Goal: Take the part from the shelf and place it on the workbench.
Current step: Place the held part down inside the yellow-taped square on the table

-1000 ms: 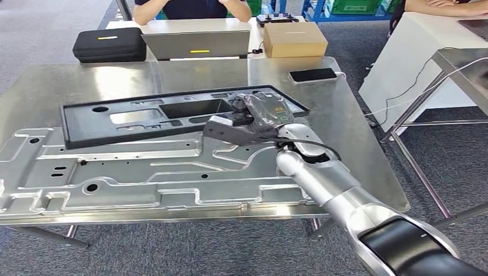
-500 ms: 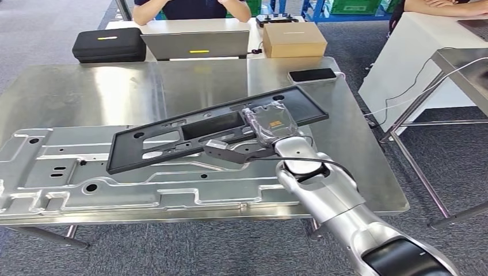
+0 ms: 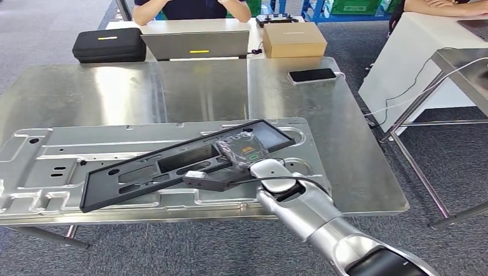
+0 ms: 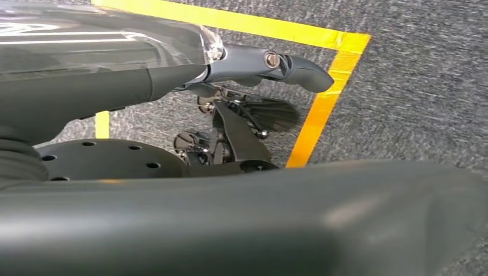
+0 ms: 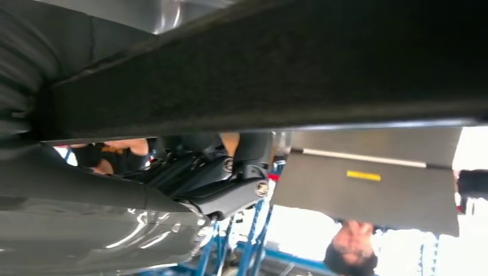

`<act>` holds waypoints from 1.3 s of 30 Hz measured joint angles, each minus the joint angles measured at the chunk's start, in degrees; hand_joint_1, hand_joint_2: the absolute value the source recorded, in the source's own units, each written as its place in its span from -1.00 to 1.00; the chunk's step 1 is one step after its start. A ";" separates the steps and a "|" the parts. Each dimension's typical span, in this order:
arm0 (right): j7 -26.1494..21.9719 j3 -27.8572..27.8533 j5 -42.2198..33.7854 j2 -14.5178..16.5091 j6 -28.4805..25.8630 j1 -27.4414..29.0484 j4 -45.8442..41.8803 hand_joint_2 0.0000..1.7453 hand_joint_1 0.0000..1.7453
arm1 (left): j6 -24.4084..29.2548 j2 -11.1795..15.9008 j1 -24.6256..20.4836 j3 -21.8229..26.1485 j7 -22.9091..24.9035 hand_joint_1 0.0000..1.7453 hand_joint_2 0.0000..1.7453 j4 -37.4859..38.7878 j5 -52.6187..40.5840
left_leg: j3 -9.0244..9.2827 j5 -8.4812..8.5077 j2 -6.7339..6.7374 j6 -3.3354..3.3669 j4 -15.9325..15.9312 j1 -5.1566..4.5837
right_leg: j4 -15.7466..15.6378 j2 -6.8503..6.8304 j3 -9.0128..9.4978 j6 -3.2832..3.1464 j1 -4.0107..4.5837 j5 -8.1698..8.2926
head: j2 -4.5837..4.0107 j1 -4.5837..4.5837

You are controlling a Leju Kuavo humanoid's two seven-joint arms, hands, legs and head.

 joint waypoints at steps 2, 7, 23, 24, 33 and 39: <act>-0.02 0.12 -0.44 0.67 -0.05 -0.09 1.12 0.00 0.00 | -0.06 0.01 0.01 0.00 -0.42 -1.00 0.00 0.00 0.00 | 0.00 0.00 0.00 0.00 0.00 0.00 | 0.00 0.00 0.00 0.00 0.00 0.00 | 0.00 0.00; -0.03 0.26 -1.30 2.18 -0.15 -0.89 3.33 -1.00 -1.00 | 0.78 0.02 -0.01 0.00 -0.84 -1.00 1.00 0.00 -0.02 | 0.00 0.00 0.00 0.00 0.00 0.00 | 0.00 0.00 0.00 0.00 0.00 0.00 | 0.00 0.00; -4.07 0.00 -7.29 3.24 0.42 -5.44 10.01 -1.00 -1.00 | 1.39 0.11 -0.03 0.00 -0.45 -1.00 -1.00 0.00 -1.31 | 0.13 0.00 0.03 0.00 0.00 0.01 | 0.00 0.07 0.07 0.00 0.00 0.01 | 0.00 0.00; -4.86 -0.08 -8.13 3.20 0.75 -5.84 10.41 -1.00 -1.00 | 1.39 0.13 -0.03 0.00 -0.42 -1.00 -1.00 0.00 -1.32 | 0.15 0.00 0.04 0.00 0.00 0.01 | 0.00 0.08 0.08 0.00 0.00 0.01 | 0.00 0.00; -13.94 -0.14 -24.65 0.84 7.37 -11.04 13.18 -1.00 -1.00 | 0.84 0.43 -0.01 0.00 -0.40 -1.00 -1.00 0.00 -1.95 | 0.31 0.01 0.06 -0.01 0.00 0.01 | 0.00 0.06 0.26 0.00 0.01 0.01 | 0.00 0.00; -17.31 1.56 -35.11 -2.40 10.99 -14.56 14.47 -1.00 -1.00 | 0.36 0.82 -0.01 0.04 -0.64 -1.00 -1.00 0.00 -2.15 | 0.29 0.00 0.06 0.00 0.02 -0.02 | 0.00 0.03 0.26 0.01 -0.02 0.02 | 0.00 0.00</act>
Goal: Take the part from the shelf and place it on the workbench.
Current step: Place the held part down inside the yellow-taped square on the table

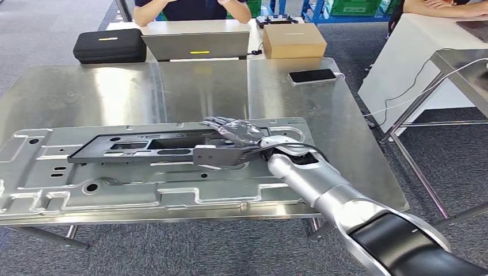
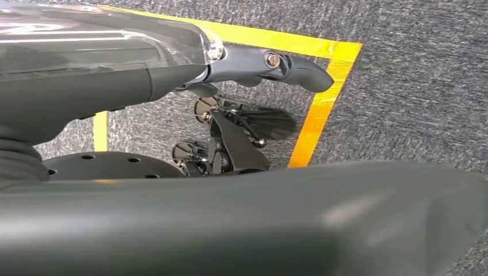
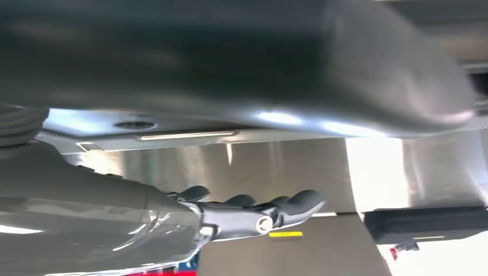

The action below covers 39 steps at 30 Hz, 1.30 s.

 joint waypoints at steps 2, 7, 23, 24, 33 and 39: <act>-1.11 0.84 -3.73 -1.18 1.64 -0.85 0.04 -1.00 -1.00 | -0.08 0.12 -0.01 0.00 -0.04 -1.00 -1.00 0.00 -0.15 | -0.01 -0.01 0.00 0.01 0.00 -0.01 | 0.00 0.00 -0.01 0.00 -0.01 0.00 | 0.00 0.00; -1.93 4.15 -11.59 -4.15 3.10 -2.59 0.02 -1.00 -1.00 | -0.15 0.34 -0.01 0.03 -0.04 -1.00 -1.00 0.00 -0.86 | -0.01 -0.01 0.00 0.01 0.00 0.00 | -0.01 0.00 -0.02 0.00 0.00 0.00 | 0.00 0.00; -14.34 -7.80 -42.67 -6.34 -5.11 16.38 -28.27 -1.00 -1.00 | -1.42 0.38 0.07 0.28 -0.19 -1.00 -1.00 0.00 -1.98 | -0.14 -0.05 -0.08 -0.01 0.00 0.02 | -0.02 -0.10 -0.10 0.03 0.02 -0.05 | 0.00 0.00; -15.68 -10.08 -44.98 -5.89 -3.93 18.54 -32.12 -1.00 -1.00 | -1.54 0.38 0.10 0.29 -0.20 -1.00 -1.00 0.00 -2.01 | -0.15 -0.05 -0.09 -0.01 0.00 0.02 | -0.02 -0.09 -0.11 0.03 0.02 -0.05 | 0.00 0.00; -21.96 -24.02 -55.14 -2.26 6.17 29.95 -58.89 -1.00 -1.00 | -1.74 0.39 0.15 0.87 -0.30 -1.00 -1.00 0.00 -1.63 | -0.12 -0.08 -0.09 0.03 0.02 0.00 | -0.06 -0.06 -0.09 0.05 -0.02 -0.04 | 0.00 0.00; -23.15 -25.71 -54.41 -1.37 8.30 33.21 -66.58 -1.00 -1.00 | -1.91 0.40 0.10 1.58 -0.21 -1.00 -1.00 0.00 -1.45 | -0.12 -0.35 -0.08 0.46 0.24 -0.34 | -0.13 -0.06 -0.03 0.32 -0.37 -0.07 | 0.00 -0.01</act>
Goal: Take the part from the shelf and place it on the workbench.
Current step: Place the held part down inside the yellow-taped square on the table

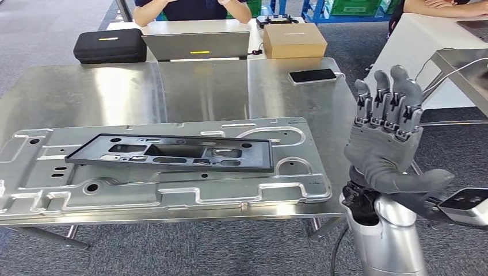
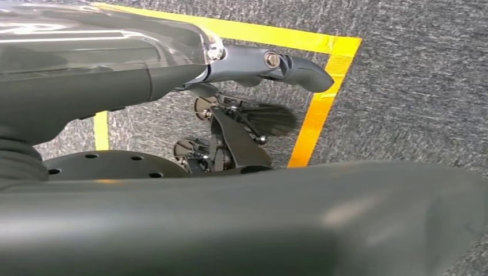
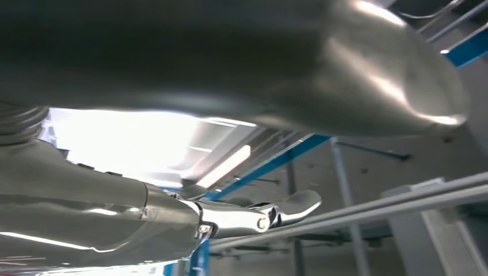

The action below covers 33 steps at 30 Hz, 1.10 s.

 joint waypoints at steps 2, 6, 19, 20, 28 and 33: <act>-0.28 -0.02 0.49 0.09 0.16 0.63 -1.20 -1.00 -1.00 | -0.03 0.00 -0.03 0.15 0.00 -1.00 -1.00 0.00 0.36 | 0.00 -0.05 0.00 0.32 0.08 -0.19 | -0.06 0.01 0.05 0.37 -0.18 0.05 | 0.00 0.00; -0.47 -0.22 0.75 0.20 0.28 1.40 -2.57 -1.00 -1.00 | -0.10 -0.01 -0.11 0.28 0.00 -1.00 -1.00 0.00 0.72 | 0.45 0.91 0.37 1.52 -1.22 0.20 | 1.80 0.03 -0.49 1.07 -0.17 -1.81 | 0.00 0.00; -3.19 -0.83 0.43 0.38 1.73 4.74 -3.48 -1.00 -1.00 | -0.20 0.45 0.43 1.70 1.03 -1.00 -1.00 0.00 1.61 | -0.55 1.83 0.39 -0.87 -0.29 0.80 | 0.83 -0.02 -0.26 1.24 -0.98 0.50 | 0.00 -0.03; -3.44 -0.84 0.40 0.47 1.90 5.08 -3.68 -1.00 -1.00 | -0.19 0.51 0.59 1.75 1.24 -1.00 -1.00 0.00 1.60 | -0.79 1.33 0.38 -1.14 0.03 0.91 | 0.83 -0.09 -0.55 0.67 -0.97 0.75 | 0.00 -0.04; -4.18 -0.76 0.87 0.97 3.00 8.57 -5.49 -1.00 -1.00 | -0.40 0.63 1.06 1.98 2.08 -1.00 -1.00 0.00 1.71 | -0.59 -7.06 0.36 -1.18 10.73 0.86 | 0.86 -0.94 -4.21 -1.25 -0.01 3.57 | 0.00 -0.06; -4.35 -0.52 1.95 1.03 3.18 11.29 -7.33 -1.00 -1.00 | -0.65 0.90 0.93 2.54 2.01 -1.00 -1.00 0.00 1.77 | 8.06 -4.02 0.08 0.80 -3.00 -0.49 | 0.75 -1.09 -4.99 -0.07 0.05 5.20 | 0.00 -0.04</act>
